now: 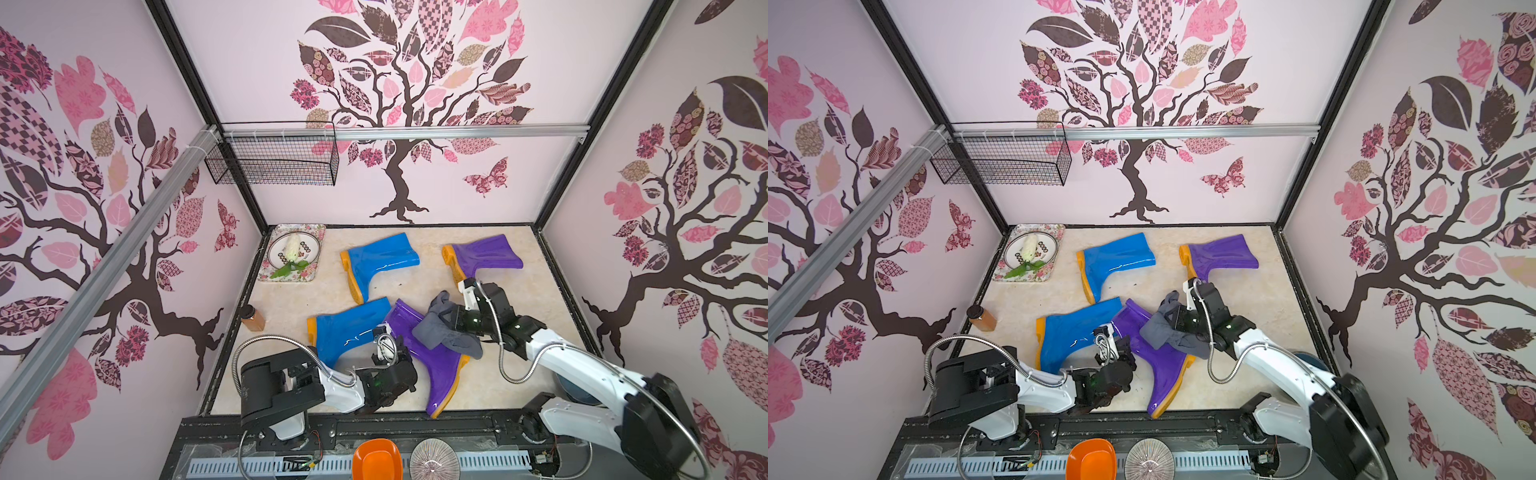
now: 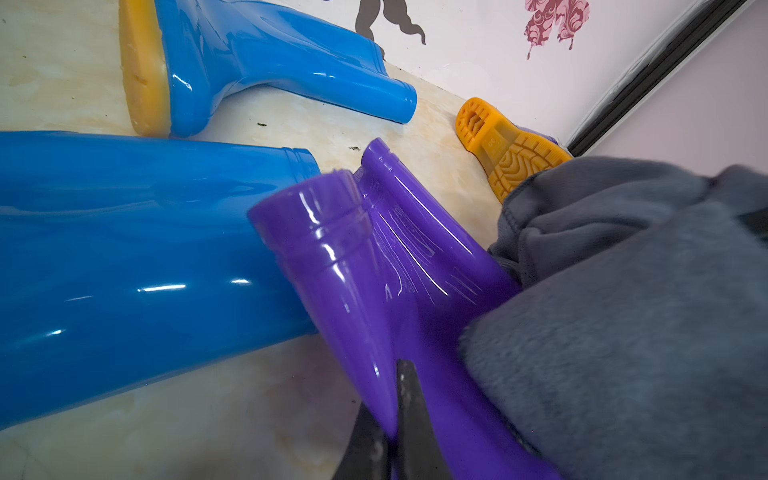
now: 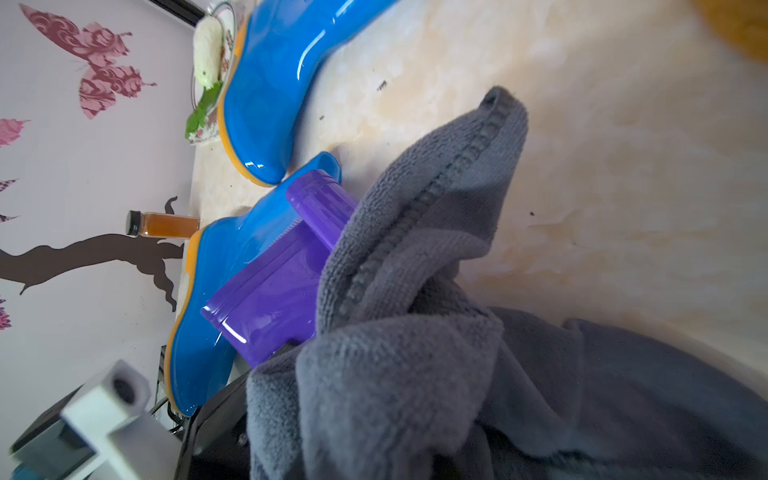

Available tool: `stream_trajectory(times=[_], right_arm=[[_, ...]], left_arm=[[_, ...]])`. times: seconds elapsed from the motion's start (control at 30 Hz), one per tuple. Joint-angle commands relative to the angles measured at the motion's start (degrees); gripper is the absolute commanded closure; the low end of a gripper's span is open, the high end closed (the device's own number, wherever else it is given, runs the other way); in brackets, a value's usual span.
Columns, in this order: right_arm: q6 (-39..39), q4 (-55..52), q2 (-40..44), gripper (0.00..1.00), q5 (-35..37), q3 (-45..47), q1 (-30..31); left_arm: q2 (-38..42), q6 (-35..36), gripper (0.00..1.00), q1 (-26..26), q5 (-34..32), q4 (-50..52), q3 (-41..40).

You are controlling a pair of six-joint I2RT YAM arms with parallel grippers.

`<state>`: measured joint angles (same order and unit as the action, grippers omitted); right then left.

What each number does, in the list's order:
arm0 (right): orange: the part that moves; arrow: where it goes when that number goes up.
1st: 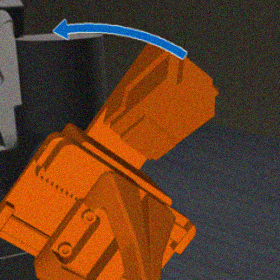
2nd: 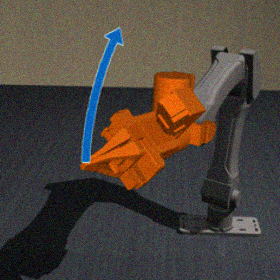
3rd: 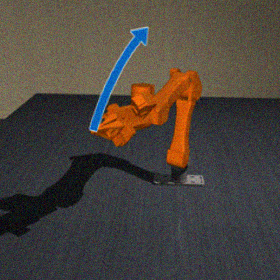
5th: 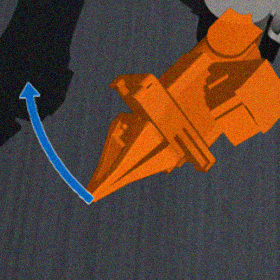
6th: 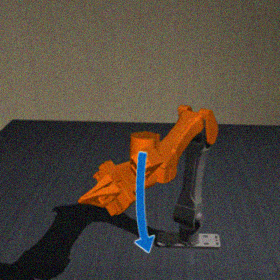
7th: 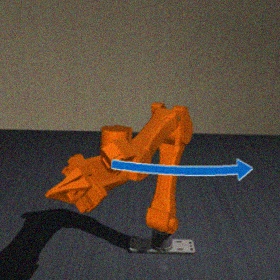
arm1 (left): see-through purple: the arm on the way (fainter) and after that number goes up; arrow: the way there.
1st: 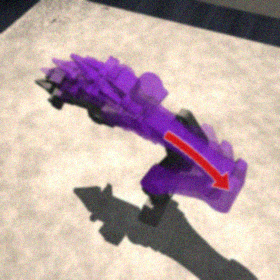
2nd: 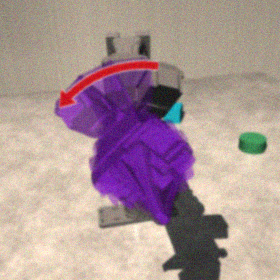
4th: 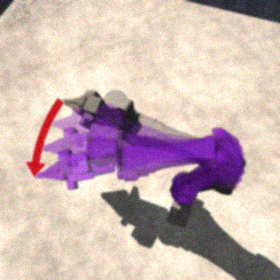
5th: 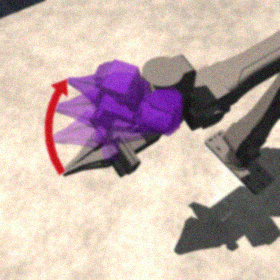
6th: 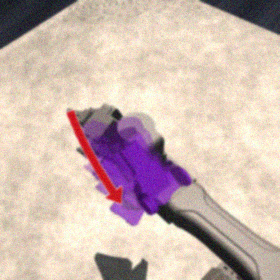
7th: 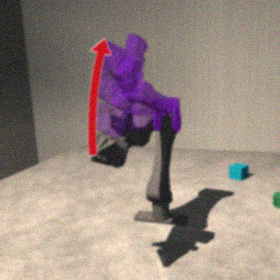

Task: Wipe the rubber boots with a cloth
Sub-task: Wipe the dirt off the rubber boot.

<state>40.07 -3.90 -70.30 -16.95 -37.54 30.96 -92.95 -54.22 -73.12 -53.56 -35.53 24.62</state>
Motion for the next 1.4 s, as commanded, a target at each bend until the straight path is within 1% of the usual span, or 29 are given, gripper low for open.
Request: stream_trajectory(times=[0.0,0.07,0.17,0.3,0.37,0.43,0.5,0.53,0.6,0.67,0.73,0.8,0.83,0.93,1.0,1.03,1.1,1.17,1.23,1.27,1.3,1.37], right_arm=[[1.4,8.1,-8.1,1.00,-6.8,-6.4,2.1],[0.1,7.9,-13.3,1.00,-8.2,-12.9,4.5],[0.2,7.9,-19.4,1.00,-8.8,-20.7,6.8],[1.4,10.4,-25.7,1.00,-11.2,-25.8,7.3],[0.3,8.4,-27.0,1.00,-11.1,-26.9,7.3],[-1.6,6.0,-25.4,1.00,-7.0,-25.0,7.3],[-0.9,5.4,-21.3,1.00,-0.6,-19.1,6.6],[-0.5,5.5,-19.5,1.00,0.9,-16.4,5.9],[0.6,3.5,-15.8,1.00,2.3,-10.6,3.1],[0.9,2.1,-12.1,1.00,1.7,-5.3,-0.4],[0.3,-0.3,-7.0,1.00,2.6,-0.7,-3.8],[-1.8,-4.7,-1.0,1.00,5.8,1.9,-6.2],[-2.8,-7.5,2.4,1.00,8.7,2.4,-6.7],[-5.0,-14.4,11.4,1.00,15.1,3.9,-6.7],[-5.1,-17.4,15.7,1.00,17.3,5.3,-6.7],[-4.9,-18.4,16.6,1.00,17.1,6.3,-6.7],[-4.6,-17.2,16.4,1.00,13.7,8.3,-6.7],[-4.3,-11.8,13.7,1.00,6.7,10.3,-5.9],[-5.1,-7.8,10.0,1.00,2.9,9.4,-3.6],[-5.8,-7.2,8.2,1.00,3.5,8.1,-2.2],[-6.0,-7.3,6.6,1.00,4.8,6.7,-2.0],[-5.8,-7.2,3.7,1.00,8.7,5.4,-4.0]], left_arm=[[-0.4,0.0,1.00,0.0,-2.4,-2.1,0.1],[-0.1,0.2,1.00,-0.1,-2.6,-1.8,0.1],[0.4,0.8,1.00,-0.1,-3.1,-1.4,0.1],[0.7,1.2,1.00,-0.3,-3.3,-1.1,0.1],[0.9,1.4,1.00,-0.4,-3.3,-1.0,0.0],[1.1,1.7,1.00,-0.4,-3.5,-0.9,0.0],[1.2,1.7,1.00,-0.4,-3.7,-0.9,-0.2],[1.3,1.6,1.00,-0.4,-3.8,-0.9,-0.3],[0.9,1.7,1.00,-0.4,-3.9,-1.2,-0.3],[0.5,1.7,1.00,-0.4,-3.6,-1.6,-0.4],[0.2,1.5,1.00,-0.4,-3.3,-1.7,-0.3],[0.2,1.3,1.00,-0.4,-3.1,-1.8,-0.5],[0.1,1.2,1.00,-0.4,-3.1,-1.9,-0.5],[0.1,1.2,1.00,-0.4,-3.1,-2.1,-0.5],[-0.1,1.2,1.00,-0.4,-3.2,-2.3,-0.5],[-0.2,1.2,1.00,-0.4,-3.1,-2.3,-0.5],[-0.5,1.1,1.00,-0.4,-3.0,-2.5,-0.4],[-0.8,1.3,1.00,-0.4,-2.8,-2.6,-0.1],[-1.0,1.9,1.00,-0.4,-2.5,-2.6,0.4],[-0.8,2.1,1.00,-0.4,-2.4,-2.6,0.5],[-0.6,2.3,1.00,-0.4,-2.4,-2.5,0.5],[0.4,2.4,1.00,-0.4,-2.5,-1.9,0.5]])
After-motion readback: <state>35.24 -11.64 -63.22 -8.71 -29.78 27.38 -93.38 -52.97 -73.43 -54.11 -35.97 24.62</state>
